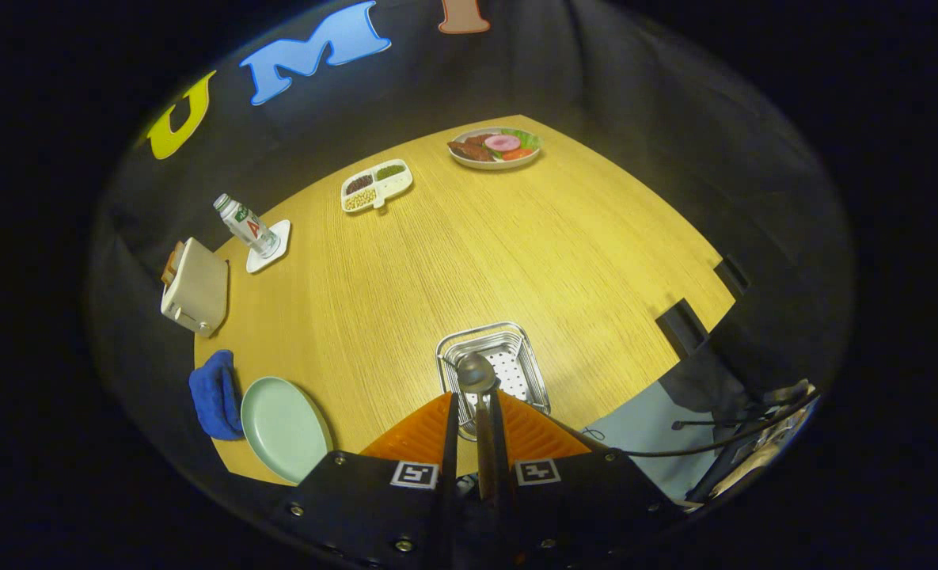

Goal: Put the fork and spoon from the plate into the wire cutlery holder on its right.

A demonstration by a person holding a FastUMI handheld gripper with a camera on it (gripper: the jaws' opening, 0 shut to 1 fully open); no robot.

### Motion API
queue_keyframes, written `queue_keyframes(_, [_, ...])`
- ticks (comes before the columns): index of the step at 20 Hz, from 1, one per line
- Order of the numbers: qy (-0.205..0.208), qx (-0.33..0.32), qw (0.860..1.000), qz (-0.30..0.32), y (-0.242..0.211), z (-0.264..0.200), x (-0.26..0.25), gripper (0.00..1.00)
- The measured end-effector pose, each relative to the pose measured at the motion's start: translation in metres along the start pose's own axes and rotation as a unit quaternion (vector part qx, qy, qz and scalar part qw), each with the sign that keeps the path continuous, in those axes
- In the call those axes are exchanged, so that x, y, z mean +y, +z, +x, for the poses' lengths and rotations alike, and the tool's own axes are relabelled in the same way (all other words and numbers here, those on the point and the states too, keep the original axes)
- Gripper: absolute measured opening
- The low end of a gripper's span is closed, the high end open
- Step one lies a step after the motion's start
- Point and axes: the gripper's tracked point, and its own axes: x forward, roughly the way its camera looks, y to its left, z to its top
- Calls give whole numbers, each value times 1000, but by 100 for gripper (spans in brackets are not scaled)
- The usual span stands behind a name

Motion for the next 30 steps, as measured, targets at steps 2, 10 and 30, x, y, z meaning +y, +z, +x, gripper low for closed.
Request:
queue_keyframes(2, [4, -35, 999, -6, 15, -7, 4, 21])
queue_keyframes(10, [7, -250, 967, -56, 98, -71, 20, 21])
queue_keyframes(30, [-31, -408, 908, -94, 175, -151, 7, 21])
